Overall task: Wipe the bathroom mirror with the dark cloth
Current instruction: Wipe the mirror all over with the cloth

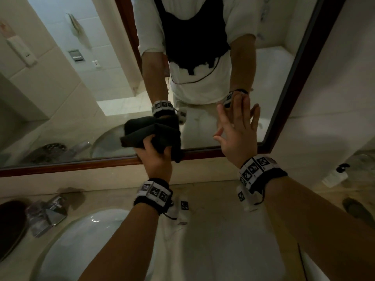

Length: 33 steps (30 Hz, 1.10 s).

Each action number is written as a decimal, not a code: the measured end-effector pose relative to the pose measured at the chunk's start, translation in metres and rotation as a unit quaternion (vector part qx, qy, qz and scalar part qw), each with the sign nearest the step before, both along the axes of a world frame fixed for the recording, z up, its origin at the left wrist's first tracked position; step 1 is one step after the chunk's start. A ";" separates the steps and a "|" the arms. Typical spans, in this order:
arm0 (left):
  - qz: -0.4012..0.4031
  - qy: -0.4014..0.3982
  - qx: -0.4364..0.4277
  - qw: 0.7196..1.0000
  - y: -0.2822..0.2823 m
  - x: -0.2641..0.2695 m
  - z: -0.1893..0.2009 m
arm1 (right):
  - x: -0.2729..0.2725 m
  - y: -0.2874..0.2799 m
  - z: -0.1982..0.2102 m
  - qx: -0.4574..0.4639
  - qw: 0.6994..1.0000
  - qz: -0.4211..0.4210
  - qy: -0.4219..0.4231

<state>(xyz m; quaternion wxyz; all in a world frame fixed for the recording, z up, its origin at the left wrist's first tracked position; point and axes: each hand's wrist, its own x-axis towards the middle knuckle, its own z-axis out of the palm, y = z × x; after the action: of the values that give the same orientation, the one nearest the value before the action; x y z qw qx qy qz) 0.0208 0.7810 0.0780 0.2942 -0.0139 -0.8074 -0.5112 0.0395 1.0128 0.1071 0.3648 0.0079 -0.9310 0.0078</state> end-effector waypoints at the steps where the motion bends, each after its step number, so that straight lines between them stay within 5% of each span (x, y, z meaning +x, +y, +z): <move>1: -0.026 -0.007 0.006 1.000 0.018 0.002 0.000 | 0.000 0.000 0.000 0.004 1.000 -0.002 -0.005; 6: -0.098 0.036 -0.074 0.992 0.061 0.013 -0.005 | 0.000 0.000 0.000 0.017 1.000 -0.008 -0.010; 11: -0.078 0.080 -0.109 0.988 0.047 0.009 -0.007 | 0.000 0.001 0.000 0.018 1.000 -0.008 -0.015; 21: 0.016 -0.041 -0.024 0.999 -0.031 -0.007 -0.004 | 0.000 0.005 -0.004 0.015 1.000 0.007 -0.008; 33: 0.030 -0.035 0.014 0.999 -0.058 -0.007 -0.002 | 0.001 0.003 -0.002 -0.001 1.000 0.018 -0.008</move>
<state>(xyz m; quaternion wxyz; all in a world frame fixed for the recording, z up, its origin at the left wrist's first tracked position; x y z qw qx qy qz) 0.0137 0.7230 0.0758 0.2809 0.0321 -0.8103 -0.5132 0.0401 1.0158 0.1052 0.3568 0.0246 -0.9337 0.0155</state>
